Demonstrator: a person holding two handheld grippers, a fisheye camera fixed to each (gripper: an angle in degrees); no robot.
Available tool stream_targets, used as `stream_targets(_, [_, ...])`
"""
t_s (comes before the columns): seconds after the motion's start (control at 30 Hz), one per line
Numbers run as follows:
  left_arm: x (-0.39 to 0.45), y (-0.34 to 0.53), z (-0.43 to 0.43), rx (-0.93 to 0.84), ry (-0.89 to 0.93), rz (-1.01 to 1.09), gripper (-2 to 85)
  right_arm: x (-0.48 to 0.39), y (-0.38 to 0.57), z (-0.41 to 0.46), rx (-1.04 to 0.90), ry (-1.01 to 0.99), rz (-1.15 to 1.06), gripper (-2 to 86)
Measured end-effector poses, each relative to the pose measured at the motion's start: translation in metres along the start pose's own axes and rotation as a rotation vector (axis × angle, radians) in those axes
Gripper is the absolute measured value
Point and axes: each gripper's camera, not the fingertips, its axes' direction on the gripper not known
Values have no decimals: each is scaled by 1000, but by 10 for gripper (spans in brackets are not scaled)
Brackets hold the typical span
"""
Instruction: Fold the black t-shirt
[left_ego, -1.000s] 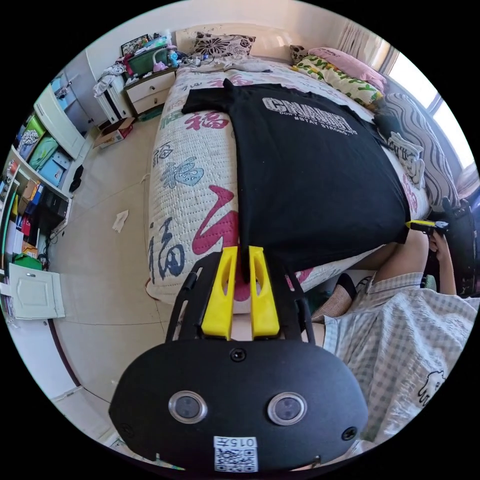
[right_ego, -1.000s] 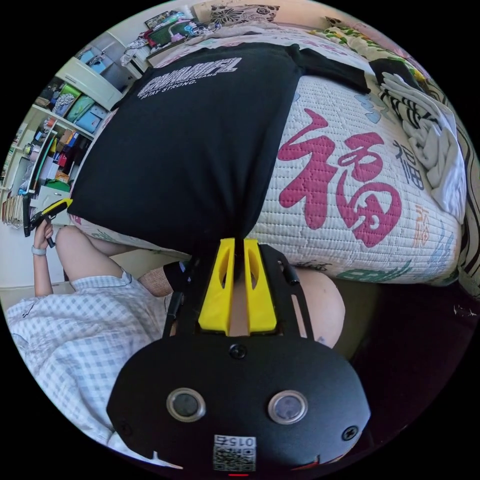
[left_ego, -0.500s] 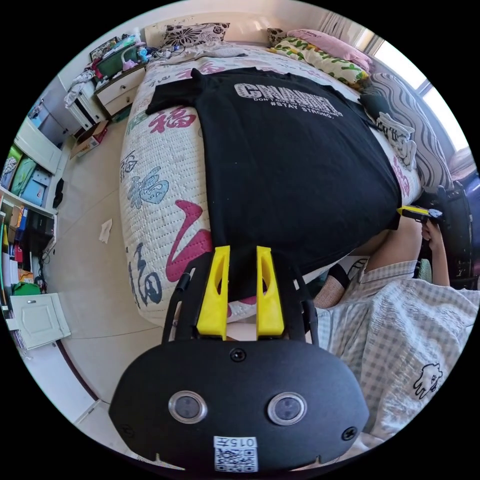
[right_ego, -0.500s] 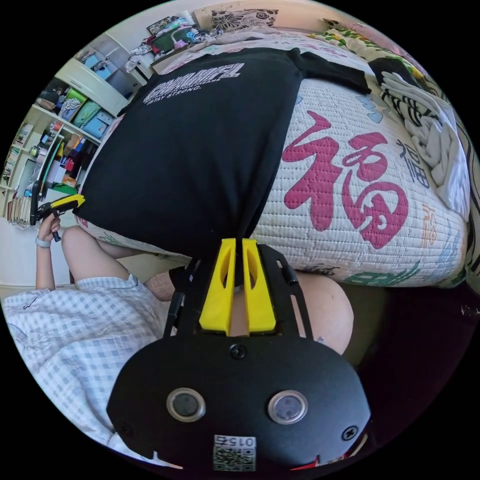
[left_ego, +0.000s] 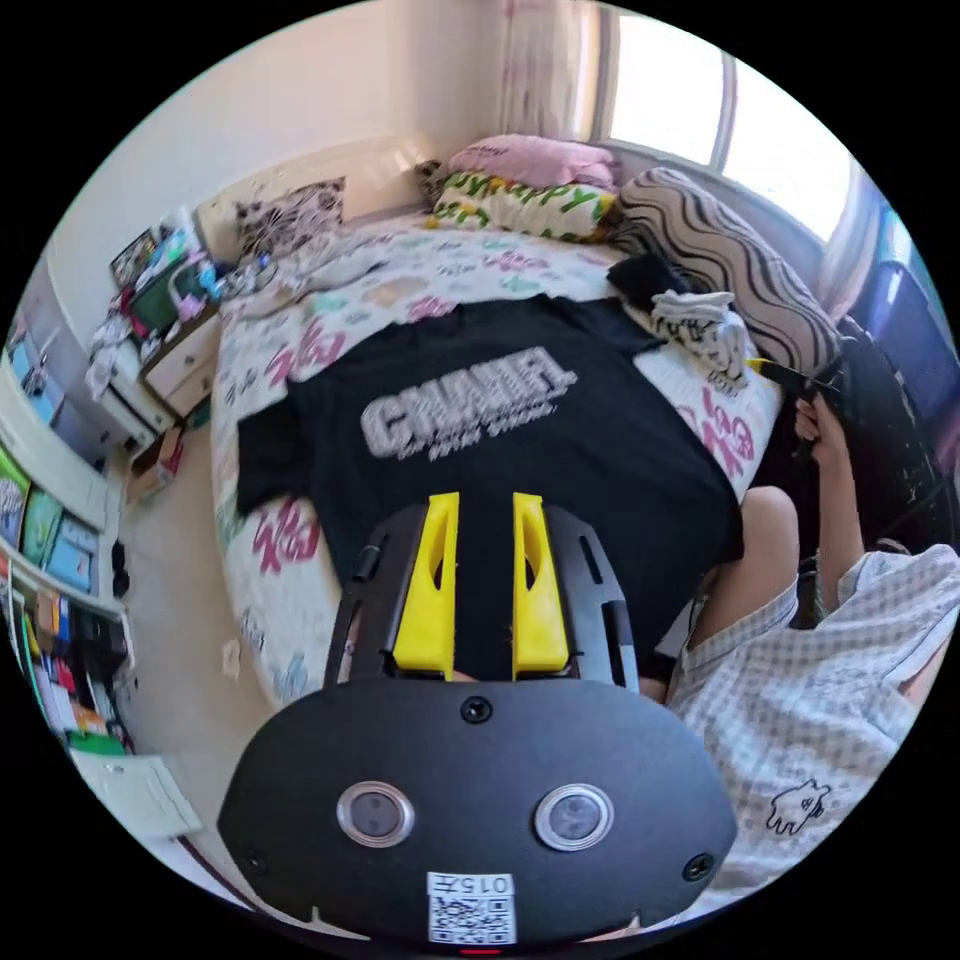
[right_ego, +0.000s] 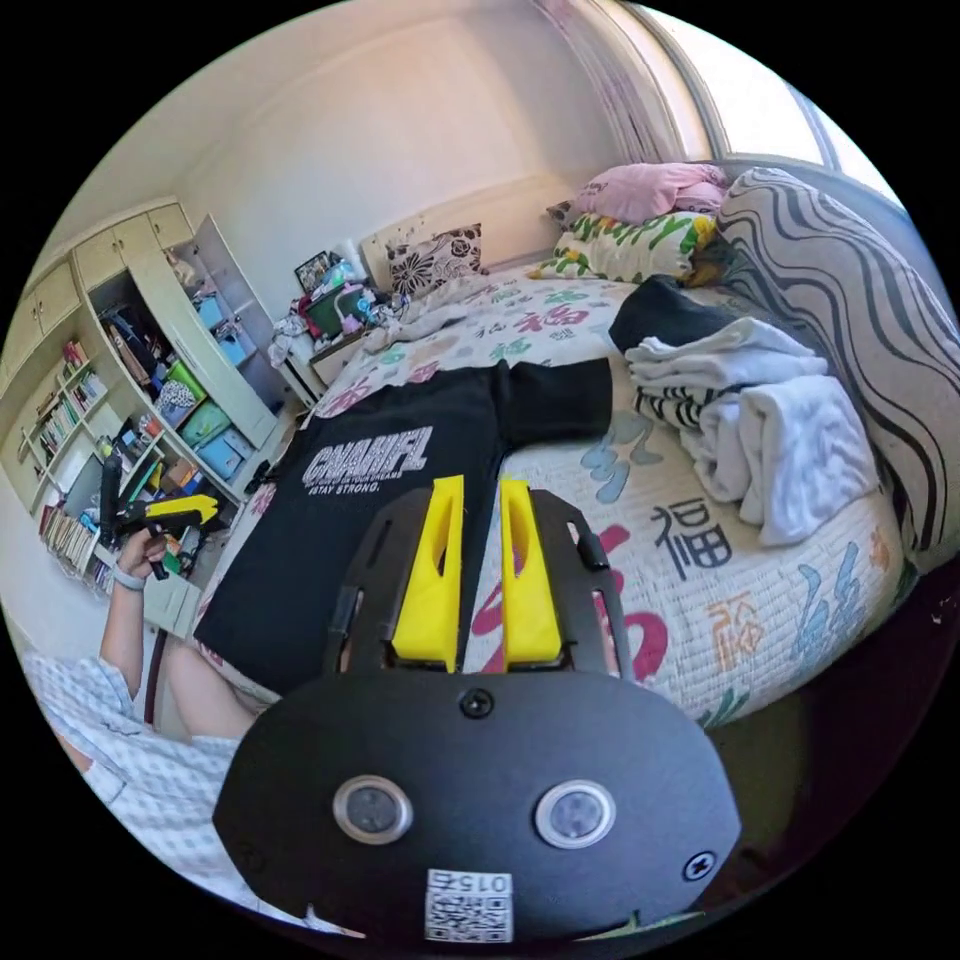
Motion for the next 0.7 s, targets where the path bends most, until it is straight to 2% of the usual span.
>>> stream_targets(0.2, [52, -145, 90, 28, 183, 63, 84, 15, -138, 44, -255, 43, 45, 88])
stream_targets(0.3, [74, -189, 129, 1, 175, 65, 85, 3, -178, 25, -245, 160, 29, 96])
stream_targets(0.57, [104, -251, 189, -13, 148, 37, 84, 25, -190, 37, -225, 151, -12, 110])
stream_targets(0.7, [109, -290, 218, 5, 159, 37, 83, 69, -157, 51, -141, 21, 18, 122])
